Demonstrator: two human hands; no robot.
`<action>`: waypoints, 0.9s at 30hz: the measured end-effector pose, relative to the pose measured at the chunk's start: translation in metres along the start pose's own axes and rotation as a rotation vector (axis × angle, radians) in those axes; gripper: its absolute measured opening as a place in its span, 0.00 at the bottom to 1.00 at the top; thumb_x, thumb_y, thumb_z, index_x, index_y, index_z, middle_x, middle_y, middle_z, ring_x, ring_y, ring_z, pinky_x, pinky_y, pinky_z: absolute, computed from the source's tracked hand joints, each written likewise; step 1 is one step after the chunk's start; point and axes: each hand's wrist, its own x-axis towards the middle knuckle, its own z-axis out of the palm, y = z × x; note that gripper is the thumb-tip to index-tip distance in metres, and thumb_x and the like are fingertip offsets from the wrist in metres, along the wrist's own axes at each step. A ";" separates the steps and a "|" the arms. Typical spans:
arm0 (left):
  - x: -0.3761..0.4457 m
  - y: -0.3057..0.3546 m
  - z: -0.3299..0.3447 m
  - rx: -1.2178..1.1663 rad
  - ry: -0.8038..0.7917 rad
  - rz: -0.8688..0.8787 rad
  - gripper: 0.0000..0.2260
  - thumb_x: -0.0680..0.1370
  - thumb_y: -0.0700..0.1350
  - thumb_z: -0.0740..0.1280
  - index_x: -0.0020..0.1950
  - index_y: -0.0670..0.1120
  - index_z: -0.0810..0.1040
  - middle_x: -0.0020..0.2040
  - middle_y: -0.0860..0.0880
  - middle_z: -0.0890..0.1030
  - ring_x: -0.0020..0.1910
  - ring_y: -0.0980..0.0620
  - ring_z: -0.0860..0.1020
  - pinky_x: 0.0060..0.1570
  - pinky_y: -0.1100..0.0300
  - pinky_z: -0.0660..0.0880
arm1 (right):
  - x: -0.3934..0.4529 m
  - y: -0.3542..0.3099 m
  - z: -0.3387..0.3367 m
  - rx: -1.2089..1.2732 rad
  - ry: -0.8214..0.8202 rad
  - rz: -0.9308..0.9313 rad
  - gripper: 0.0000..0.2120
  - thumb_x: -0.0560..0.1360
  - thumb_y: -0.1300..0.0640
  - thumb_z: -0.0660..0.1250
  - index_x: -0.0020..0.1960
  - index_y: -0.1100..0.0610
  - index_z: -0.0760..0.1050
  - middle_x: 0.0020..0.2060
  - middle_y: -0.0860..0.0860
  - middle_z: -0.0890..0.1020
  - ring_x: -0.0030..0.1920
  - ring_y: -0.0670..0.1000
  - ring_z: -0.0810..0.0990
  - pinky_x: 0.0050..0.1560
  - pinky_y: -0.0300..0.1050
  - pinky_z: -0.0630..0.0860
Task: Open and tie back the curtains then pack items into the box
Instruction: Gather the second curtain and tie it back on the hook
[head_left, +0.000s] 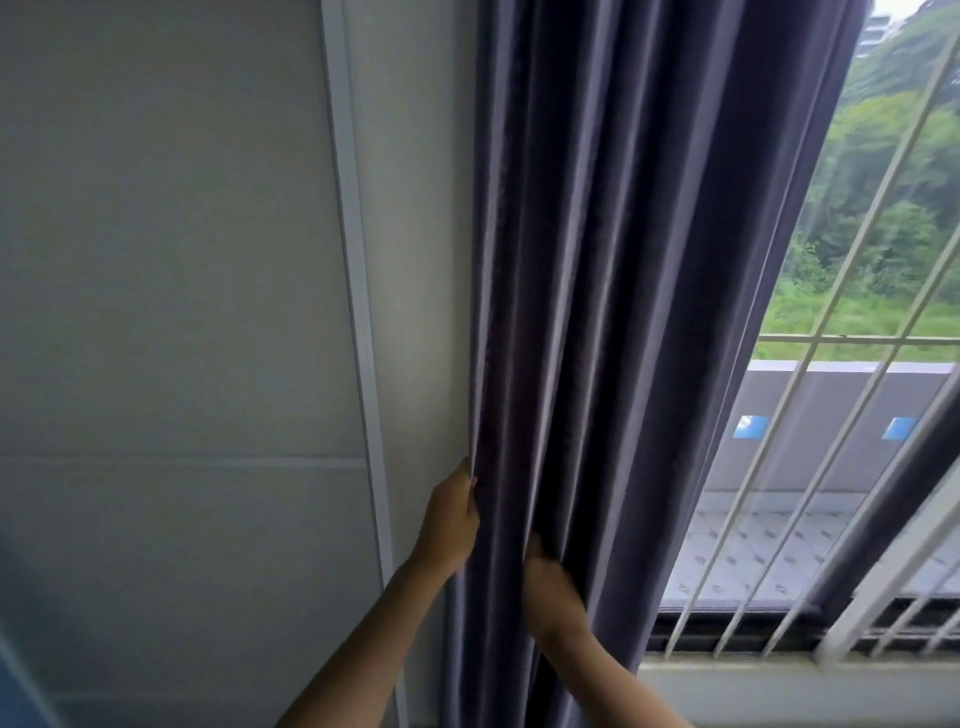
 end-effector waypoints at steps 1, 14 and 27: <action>-0.001 0.000 0.002 -0.008 -0.021 -0.002 0.16 0.82 0.37 0.55 0.67 0.53 0.65 0.58 0.63 0.72 0.55 0.77 0.71 0.59 0.79 0.63 | 0.000 -0.003 0.005 -0.089 -0.012 -0.040 0.20 0.67 0.56 0.76 0.56 0.62 0.79 0.36 0.57 0.84 0.29 0.48 0.83 0.26 0.41 0.80; -0.008 0.005 0.014 -0.030 -0.035 -0.045 0.16 0.83 0.49 0.50 0.71 0.51 0.64 0.56 0.52 0.79 0.53 0.56 0.79 0.54 0.73 0.73 | -0.015 -0.030 -0.001 -0.196 -0.059 -0.078 0.25 0.83 0.59 0.54 0.77 0.59 0.50 0.58 0.56 0.81 0.51 0.53 0.84 0.49 0.48 0.81; 0.025 0.032 0.026 0.434 0.181 0.155 0.14 0.81 0.38 0.59 0.65 0.35 0.71 0.42 0.40 0.82 0.35 0.47 0.80 0.41 0.53 0.81 | -0.019 -0.035 -0.012 -0.193 -0.239 -0.092 0.32 0.79 0.63 0.58 0.78 0.60 0.46 0.62 0.59 0.78 0.54 0.57 0.82 0.52 0.50 0.80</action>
